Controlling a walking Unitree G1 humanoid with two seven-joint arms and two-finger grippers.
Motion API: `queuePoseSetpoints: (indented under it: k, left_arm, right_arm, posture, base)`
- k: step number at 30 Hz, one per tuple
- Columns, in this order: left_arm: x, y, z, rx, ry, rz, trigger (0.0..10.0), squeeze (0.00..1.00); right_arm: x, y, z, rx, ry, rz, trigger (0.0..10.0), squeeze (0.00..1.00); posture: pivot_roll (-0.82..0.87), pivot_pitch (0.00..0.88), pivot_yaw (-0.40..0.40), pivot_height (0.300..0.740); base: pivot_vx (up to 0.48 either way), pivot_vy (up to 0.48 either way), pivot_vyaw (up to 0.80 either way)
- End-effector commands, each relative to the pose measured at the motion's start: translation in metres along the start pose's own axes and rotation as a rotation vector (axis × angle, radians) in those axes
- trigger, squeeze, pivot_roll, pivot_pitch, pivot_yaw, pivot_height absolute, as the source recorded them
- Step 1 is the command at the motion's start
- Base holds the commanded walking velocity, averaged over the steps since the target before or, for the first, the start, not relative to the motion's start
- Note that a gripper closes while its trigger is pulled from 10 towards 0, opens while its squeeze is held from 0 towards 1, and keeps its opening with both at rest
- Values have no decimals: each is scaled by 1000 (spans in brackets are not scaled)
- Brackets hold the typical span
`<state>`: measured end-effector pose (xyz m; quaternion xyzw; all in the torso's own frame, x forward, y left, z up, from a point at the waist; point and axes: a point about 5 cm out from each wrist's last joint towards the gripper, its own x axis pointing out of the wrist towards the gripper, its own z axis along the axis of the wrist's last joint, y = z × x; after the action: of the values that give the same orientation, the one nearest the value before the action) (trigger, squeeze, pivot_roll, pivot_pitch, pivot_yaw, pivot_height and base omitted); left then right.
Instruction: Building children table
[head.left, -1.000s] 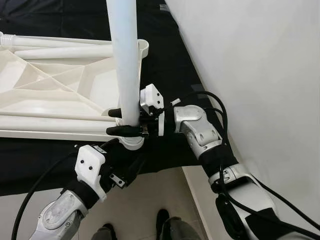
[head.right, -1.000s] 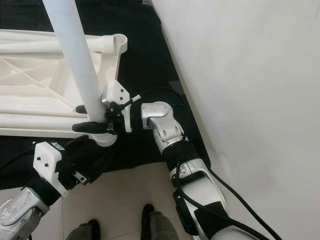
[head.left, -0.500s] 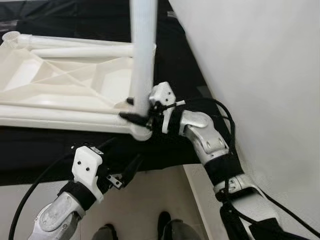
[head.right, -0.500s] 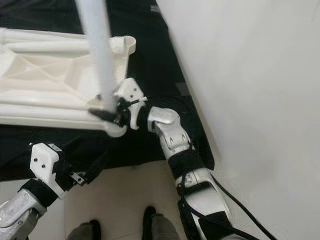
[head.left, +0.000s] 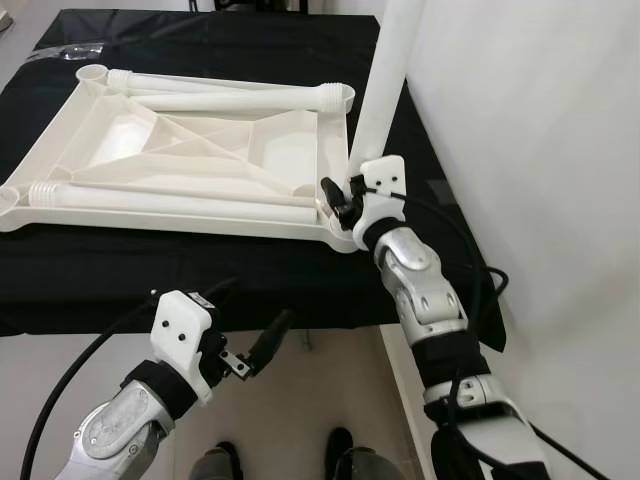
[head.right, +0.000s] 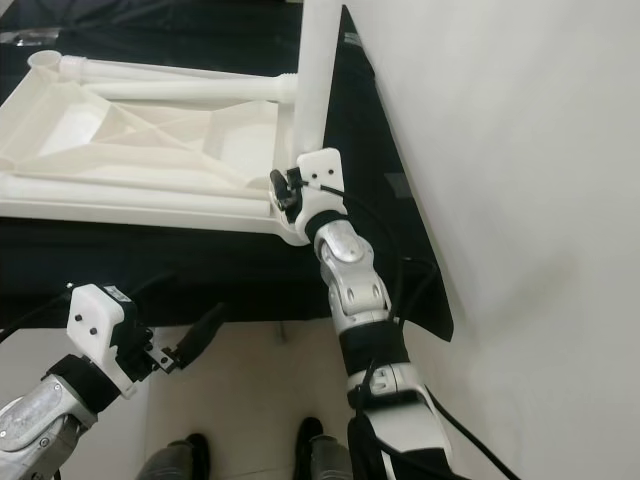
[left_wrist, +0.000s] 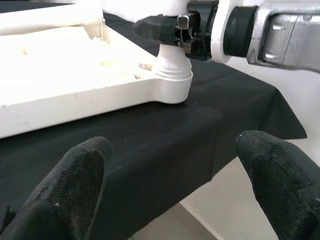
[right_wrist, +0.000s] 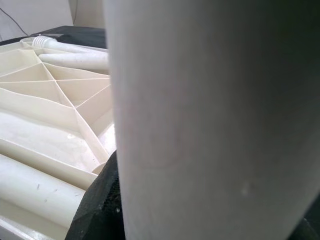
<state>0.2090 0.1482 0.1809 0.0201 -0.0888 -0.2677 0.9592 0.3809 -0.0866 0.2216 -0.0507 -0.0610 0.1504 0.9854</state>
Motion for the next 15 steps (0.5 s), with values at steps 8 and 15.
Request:
queuePoseSetpoints:
  k: [8,15]
  left_arm:
    - [-1,-1,-5,-8,28,-9,10000,0]
    - [-1,-1,-5,-3,25,0,10000,0]
  right_arm:
    - [0,19,0,51,19,167,10000,1000]
    - [10,23,31,74,-129,516,10000,0]
  posture:
    - [126,316,-117,740]
    - [138,311,-129,740]
  base:
    - [0,0,0]
    - [0,0,0]
